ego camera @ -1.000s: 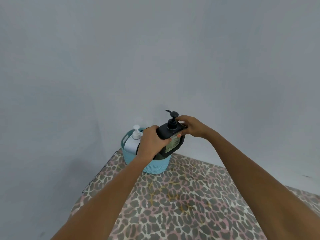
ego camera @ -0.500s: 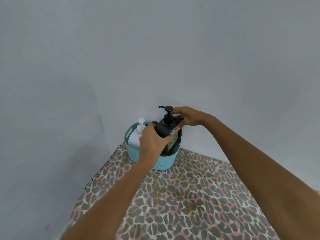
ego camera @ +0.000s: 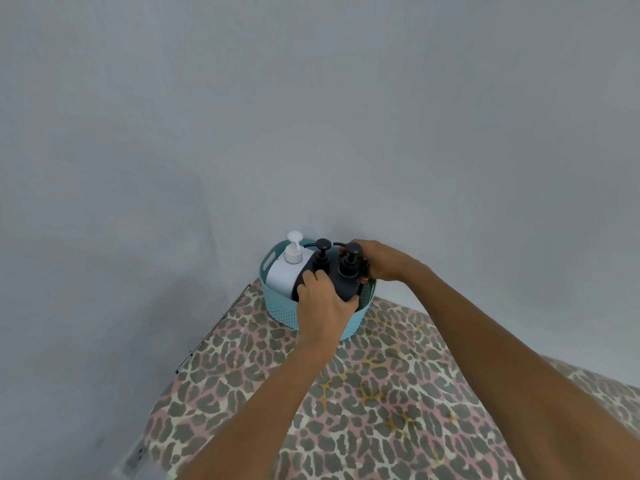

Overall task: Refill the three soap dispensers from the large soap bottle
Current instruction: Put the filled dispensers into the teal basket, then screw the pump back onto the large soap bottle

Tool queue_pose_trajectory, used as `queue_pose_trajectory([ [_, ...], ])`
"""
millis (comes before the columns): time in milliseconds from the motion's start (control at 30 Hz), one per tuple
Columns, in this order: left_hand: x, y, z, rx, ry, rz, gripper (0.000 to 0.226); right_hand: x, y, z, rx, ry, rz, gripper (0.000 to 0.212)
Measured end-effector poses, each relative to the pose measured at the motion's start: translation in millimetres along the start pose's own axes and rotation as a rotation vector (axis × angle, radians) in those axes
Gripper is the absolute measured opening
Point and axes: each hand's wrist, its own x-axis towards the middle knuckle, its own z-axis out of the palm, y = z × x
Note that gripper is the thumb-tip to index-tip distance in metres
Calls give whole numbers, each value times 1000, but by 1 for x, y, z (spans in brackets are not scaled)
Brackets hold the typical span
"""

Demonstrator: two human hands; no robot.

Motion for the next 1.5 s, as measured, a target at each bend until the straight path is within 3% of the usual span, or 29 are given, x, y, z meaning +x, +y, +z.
queue_pose_trajectory([
  [333, -5, 4, 6, 149, -70, 20, 53, -1, 4, 21, 49, 81, 10, 44],
  [433, -5, 2, 10, 271, 14, 38, 59, -3, 4, 29, 54, 128, 28, 42],
  [600, -6, 2, 4, 387, -65, 98, 65, -8, 1, 39, 17, 180, 38, 43],
  [867, -18, -4, 4, 51, -24, 40, 42, -48, -2, 51, 219, 336, 85, 44],
  [1033, -35, 6, 9, -2, -11, 110, 51, -91, 0, 53, 204, 432, 93, 48],
  [1267, -74, 51, 29, -127, -121, 206, 48, -174, 15, 55, 187, 603, 165, 47],
  [1500, -126, 108, 73, -231, -247, 304, 44, -281, 55, 62, 231, 749, 396, 46],
])
